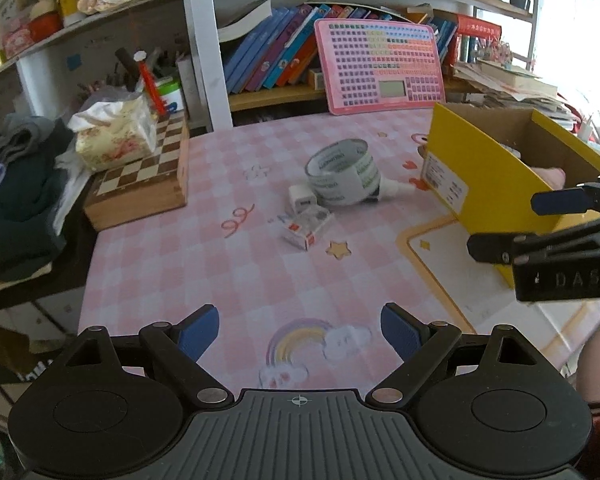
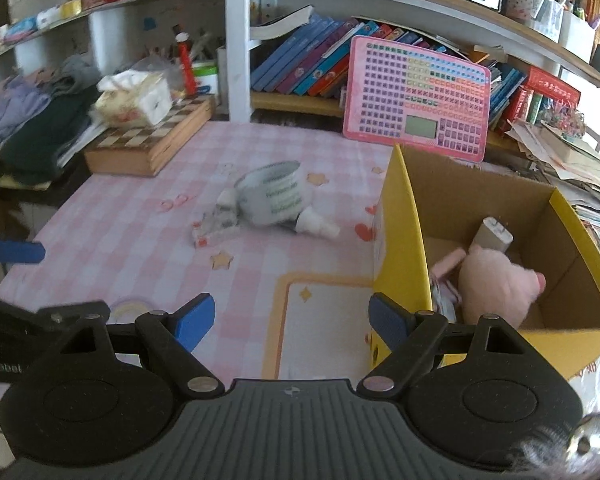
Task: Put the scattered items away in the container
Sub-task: 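Move both tools toward the clear tape roll and red-and-white box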
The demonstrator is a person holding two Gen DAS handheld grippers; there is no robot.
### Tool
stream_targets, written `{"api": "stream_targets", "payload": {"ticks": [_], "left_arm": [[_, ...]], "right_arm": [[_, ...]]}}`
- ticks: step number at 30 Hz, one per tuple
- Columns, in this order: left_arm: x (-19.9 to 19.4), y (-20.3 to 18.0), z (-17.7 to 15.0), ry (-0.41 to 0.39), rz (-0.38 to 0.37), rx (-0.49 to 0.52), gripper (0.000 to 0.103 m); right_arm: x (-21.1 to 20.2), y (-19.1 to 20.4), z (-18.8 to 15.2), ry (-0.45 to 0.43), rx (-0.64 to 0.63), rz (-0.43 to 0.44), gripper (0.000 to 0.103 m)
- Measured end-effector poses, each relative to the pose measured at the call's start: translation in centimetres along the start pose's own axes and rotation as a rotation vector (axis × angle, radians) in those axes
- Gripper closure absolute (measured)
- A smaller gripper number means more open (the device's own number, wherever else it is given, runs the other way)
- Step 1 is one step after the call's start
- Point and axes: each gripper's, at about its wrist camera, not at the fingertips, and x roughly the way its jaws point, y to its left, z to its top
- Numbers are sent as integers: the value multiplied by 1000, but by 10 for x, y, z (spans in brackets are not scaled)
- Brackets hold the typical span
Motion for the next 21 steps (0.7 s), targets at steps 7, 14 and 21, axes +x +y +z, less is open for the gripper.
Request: {"api": "stream_targets", "payload": {"ticks": [7,14,21], "left_arm": [[34,14,20,-27,-55,-1,13],[78,18,34,-19,-103,33,15],[117,24,45,3,-123,54,22]], "right_arm": [[32,-3,31,8,21,-34,19],[65,5,58,27,-5,-31,19],[99,10,79,55,-36,-35,19]]}}
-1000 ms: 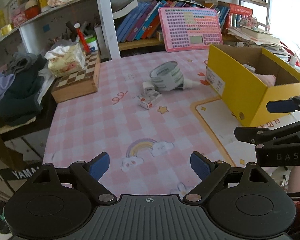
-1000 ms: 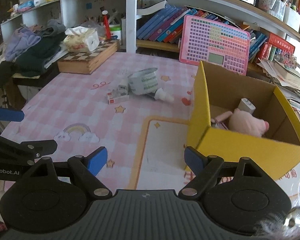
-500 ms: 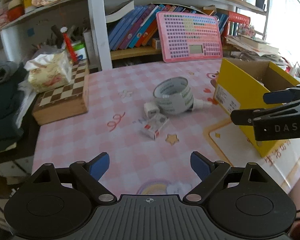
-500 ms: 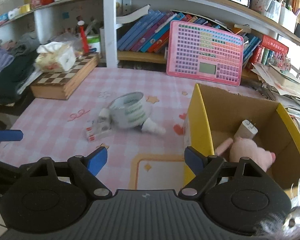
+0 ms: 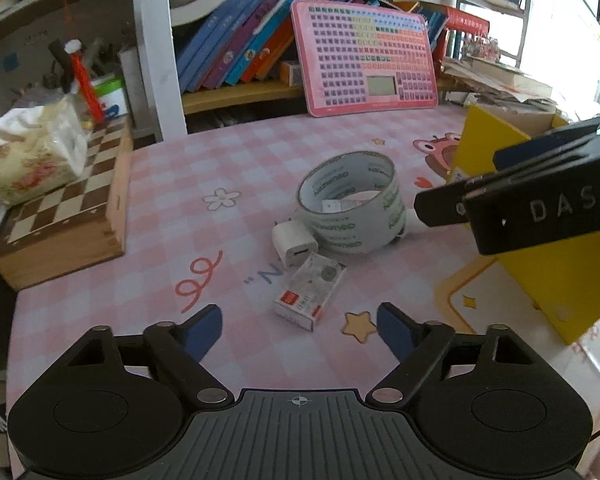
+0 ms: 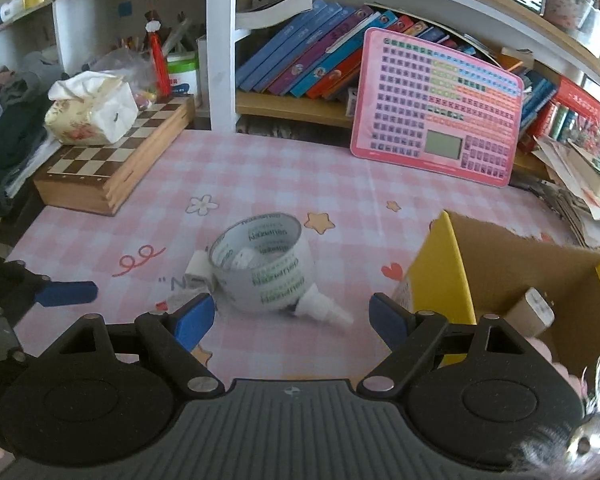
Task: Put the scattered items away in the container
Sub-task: 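Move both tools toward the clear tape roll and red-and-white box, then close the left gripper on the red-and-white box while the right gripper grasps the tape roll rim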
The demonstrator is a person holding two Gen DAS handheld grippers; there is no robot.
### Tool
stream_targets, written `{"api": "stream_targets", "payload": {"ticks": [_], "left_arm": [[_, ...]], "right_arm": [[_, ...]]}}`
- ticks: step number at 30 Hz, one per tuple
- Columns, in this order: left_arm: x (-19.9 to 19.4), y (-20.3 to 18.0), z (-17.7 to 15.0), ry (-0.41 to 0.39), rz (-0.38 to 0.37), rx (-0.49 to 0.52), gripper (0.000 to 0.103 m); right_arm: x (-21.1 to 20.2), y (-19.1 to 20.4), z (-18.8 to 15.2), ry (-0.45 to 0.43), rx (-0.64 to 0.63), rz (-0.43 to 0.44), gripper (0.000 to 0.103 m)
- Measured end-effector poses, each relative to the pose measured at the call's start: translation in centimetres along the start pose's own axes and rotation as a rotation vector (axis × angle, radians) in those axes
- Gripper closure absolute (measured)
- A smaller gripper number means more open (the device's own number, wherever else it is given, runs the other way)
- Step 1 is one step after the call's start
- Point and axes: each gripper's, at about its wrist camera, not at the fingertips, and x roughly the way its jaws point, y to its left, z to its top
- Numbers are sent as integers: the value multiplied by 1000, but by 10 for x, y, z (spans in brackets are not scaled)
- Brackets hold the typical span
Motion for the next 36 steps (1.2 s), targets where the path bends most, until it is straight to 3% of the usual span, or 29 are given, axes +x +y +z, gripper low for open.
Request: {"api": "stream_targets", "payload": {"ticks": [10,16,20,22,28,31,33,36], "left_arm": [[34,16,7,25,-35,-42,30],[49,6,10,23,-38,1,39],[51,2,14,14,-48,32,53],[52,0,14,9,-33,59,70],[52,1,14,5,-45,61,75],[52,3,15,10,-60,37,75],[51,6,16,17,-81,3,75],[46,8,16,17,-93,-27,75]], "right_arm": [[34,7,20,24,-46,-17,19],[62,16,32,56,-45,-4,19],[81,23,37,77,-77,-17,19],[88,26,38,87,-84,-22,19],[102,29,38,121,-122,-35,19],[105,27,37,130,-117,-15,30],[104,27,37,127,-115,-3,58],[99,26,39,106,-120,-3,80]]}}
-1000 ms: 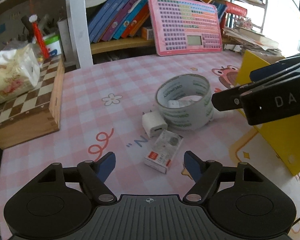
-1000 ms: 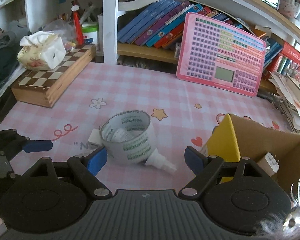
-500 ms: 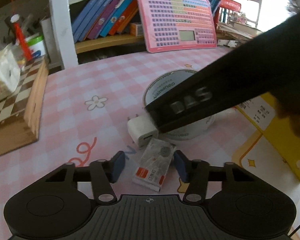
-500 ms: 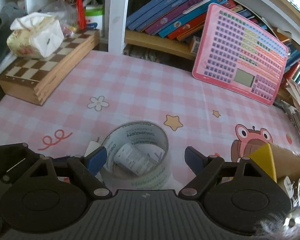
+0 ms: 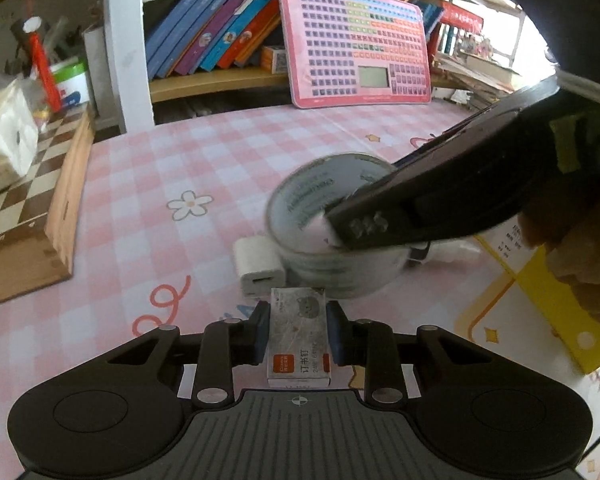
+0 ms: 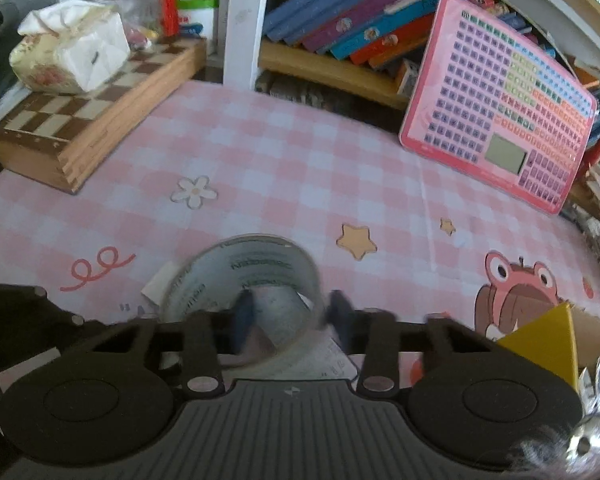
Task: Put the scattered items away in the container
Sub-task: 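Close the left gripper on the red-and-white box while the right gripper grasps the tape roll rim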
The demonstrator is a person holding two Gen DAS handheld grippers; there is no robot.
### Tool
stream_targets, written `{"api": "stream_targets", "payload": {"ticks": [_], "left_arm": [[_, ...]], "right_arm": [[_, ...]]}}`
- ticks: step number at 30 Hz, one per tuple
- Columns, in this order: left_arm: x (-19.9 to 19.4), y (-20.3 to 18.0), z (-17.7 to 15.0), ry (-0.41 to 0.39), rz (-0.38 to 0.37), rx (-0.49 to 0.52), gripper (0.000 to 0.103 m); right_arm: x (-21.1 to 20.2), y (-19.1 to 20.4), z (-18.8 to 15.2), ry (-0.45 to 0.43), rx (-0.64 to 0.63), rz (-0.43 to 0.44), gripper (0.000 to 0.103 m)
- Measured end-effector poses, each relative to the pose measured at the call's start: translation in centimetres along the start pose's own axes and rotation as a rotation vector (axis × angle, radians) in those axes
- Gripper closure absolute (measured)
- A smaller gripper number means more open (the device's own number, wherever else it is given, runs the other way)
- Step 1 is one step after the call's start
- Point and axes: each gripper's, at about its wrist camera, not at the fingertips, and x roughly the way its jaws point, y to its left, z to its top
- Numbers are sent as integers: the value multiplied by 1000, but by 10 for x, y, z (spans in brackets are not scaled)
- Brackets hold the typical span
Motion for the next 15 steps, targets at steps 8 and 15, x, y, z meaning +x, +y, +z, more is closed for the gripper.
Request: {"api": "stream_targets", "payload": {"ticks": [8,15], "left_arm": [[-22,4,-5,-27,-11,-67,75],[-47,13,-14,-48,-41,-154,75]], "right_arm": [[-17,-21,-5,-18,107,20,94],[-46,-26,-8,-60,137,46,94]]}}
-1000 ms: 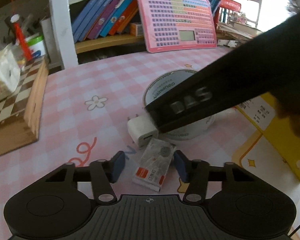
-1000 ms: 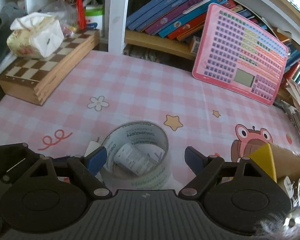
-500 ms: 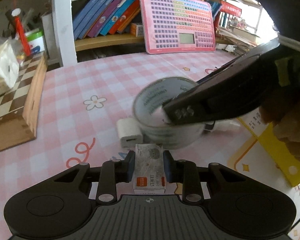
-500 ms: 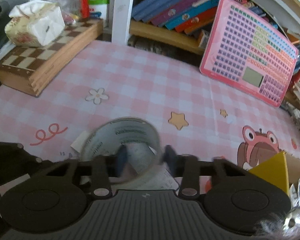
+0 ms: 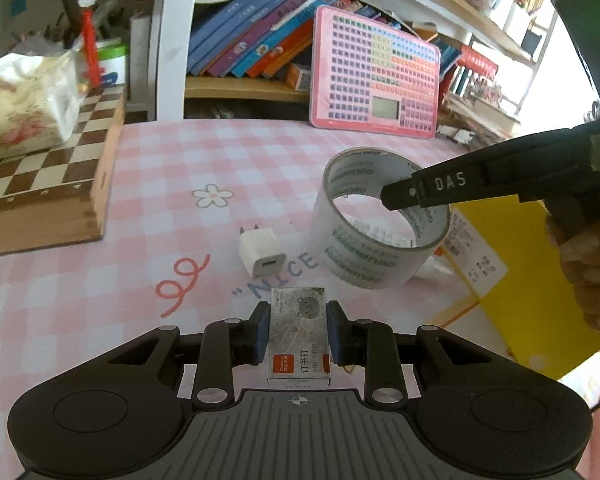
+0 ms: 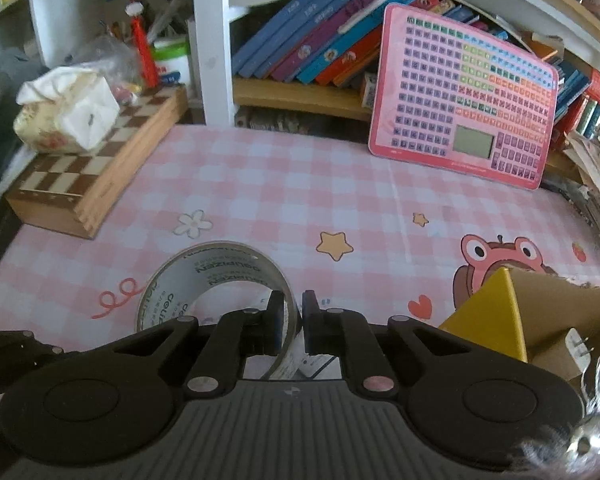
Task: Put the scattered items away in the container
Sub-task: 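Close the left gripper on the red-and-white box while the right gripper grasps the tape roll rim, then lift and carry the small box and tape roll toward the yellow box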
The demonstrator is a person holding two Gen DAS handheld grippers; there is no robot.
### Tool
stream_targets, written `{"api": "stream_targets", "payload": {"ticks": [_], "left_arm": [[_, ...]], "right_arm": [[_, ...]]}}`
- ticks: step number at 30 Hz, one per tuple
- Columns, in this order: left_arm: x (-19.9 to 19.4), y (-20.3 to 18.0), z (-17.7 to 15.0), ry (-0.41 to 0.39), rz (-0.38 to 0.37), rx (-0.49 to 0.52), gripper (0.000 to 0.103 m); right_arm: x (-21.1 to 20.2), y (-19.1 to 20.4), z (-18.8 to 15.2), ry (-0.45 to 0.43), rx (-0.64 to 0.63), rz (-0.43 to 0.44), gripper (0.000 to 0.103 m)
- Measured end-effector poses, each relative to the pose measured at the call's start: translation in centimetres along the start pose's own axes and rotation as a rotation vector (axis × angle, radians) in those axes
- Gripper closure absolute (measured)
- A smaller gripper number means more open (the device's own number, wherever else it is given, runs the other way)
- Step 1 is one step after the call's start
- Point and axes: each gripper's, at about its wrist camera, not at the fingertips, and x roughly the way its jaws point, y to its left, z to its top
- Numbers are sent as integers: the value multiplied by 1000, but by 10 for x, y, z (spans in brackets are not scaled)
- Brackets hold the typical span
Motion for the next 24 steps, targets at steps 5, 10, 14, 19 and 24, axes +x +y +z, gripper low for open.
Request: {"api": "stream_targets", "payload": {"ticks": [5,10,14,19,24], "left_arm": [[-23,2,-5,-25,-4,-34,75],[-40,6,-12,-34,5,-54,75],[-51,5,-19,-35,14,-52,75],[-70,1,-28,-49,16,-60,75],[-88,-9,-33,-69,10,-56,75]], "right_arm": [[-23,1,-4,-16,5,26,94],[-46,0,-13,-34,12,48,94],[-61,-1,-23,-34,25,64,94],[-77,0,-39,-19,32,87,94],[-94,2,-54,-15,30,114,94]]}}
